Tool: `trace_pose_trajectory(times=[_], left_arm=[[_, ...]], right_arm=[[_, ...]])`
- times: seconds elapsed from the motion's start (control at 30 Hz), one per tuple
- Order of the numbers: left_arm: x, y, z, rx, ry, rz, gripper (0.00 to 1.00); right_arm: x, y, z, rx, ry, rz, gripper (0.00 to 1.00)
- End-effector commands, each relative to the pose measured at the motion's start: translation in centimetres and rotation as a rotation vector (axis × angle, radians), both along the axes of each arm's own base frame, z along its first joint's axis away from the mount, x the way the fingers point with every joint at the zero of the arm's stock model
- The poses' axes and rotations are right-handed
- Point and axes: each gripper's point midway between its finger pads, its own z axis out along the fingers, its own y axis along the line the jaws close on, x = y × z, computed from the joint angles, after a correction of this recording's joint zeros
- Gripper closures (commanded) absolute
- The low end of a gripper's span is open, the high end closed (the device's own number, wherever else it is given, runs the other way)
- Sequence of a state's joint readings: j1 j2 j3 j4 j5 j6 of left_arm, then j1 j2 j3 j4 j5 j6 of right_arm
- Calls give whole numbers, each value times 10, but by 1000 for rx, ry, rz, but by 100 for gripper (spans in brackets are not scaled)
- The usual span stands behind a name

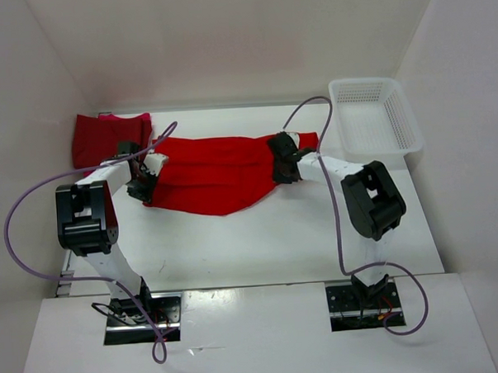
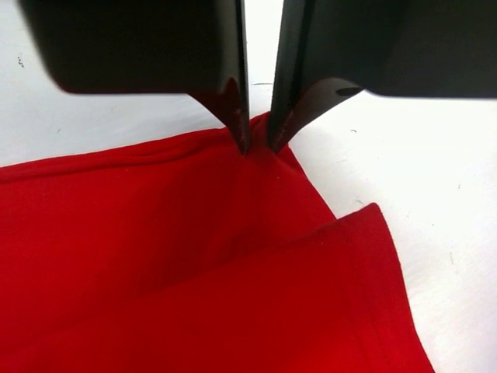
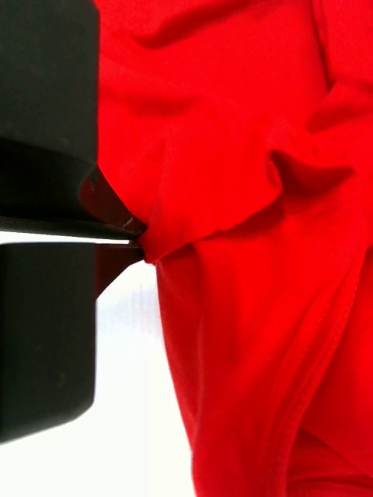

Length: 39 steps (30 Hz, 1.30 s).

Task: Fold and stack the t-shirts
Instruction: Grap the side of the flattened tshirt closest away from the robot with both arms

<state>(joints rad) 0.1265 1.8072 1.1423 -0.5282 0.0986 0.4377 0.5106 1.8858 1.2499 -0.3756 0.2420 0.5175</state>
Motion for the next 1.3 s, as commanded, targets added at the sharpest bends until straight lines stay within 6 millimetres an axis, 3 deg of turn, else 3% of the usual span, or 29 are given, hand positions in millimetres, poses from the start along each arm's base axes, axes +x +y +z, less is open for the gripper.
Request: trace_pose_trajectory(times=[0.0, 0.1, 0.2, 0.37, 0.6, 0.67, 0.7, 0.73, 0.83, 0.9, 0.97, 1.07, 1.13, 1.17, 1.2, 1.27], left_arm=[[-14, -4, -4, -17, 34, 2, 80], [-14, -2, -4, -9, 36, 5, 84], [-12, -2, -4, -7, 26, 5, 87], [-12, 0, -4, 1, 27, 8, 87], [-12, 0, -4, 4, 27, -1, 87], [-12, 0, -4, 4, 27, -1, 87], [-12, 0, -4, 4, 27, -1, 87], [-12, -2, -4, -9, 26, 4, 85], [-10, -4, -7, -19, 33, 2, 80], [-12, -4, -7, -20, 42, 2, 79], [-11, -4, -3, -18, 30, 2, 77], [-15, -4, -3, -17, 24, 2, 75], [-15, -4, -3, -17, 24, 2, 73], [-15, -4, -3, -17, 24, 2, 72], [-16, -4, -6, -19, 34, 2, 71], [-17, -4, -9, -20, 43, 2, 67]], right_arm=[[8, 10, 54, 68, -106, 8, 100], [-6, 4, 74, 66, -76, 6, 100], [-28, -2, 77, 54, -4, 22, 100], [-70, -11, 67, 65, 193, 73, 100], [-102, -39, 56, 136, 404, 41, 100], [-87, -53, 50, 180, 351, -18, 95], [-78, -51, 54, 231, 318, -31, 84], [-68, -50, 55, 270, 288, -43, 64], [-26, -33, 68, 357, 180, -12, 40], [-16, -34, 58, 328, 210, -31, 39], [-22, -35, 53, 321, 234, -36, 39], [-47, -44, 72, 333, 180, -41, 39], [-75, -49, 84, 336, 159, -69, 39], [-90, -56, 75, 321, 184, -98, 39], [-108, -50, 73, 307, 212, -88, 37], [-129, -50, 68, 274, 234, -114, 26]])
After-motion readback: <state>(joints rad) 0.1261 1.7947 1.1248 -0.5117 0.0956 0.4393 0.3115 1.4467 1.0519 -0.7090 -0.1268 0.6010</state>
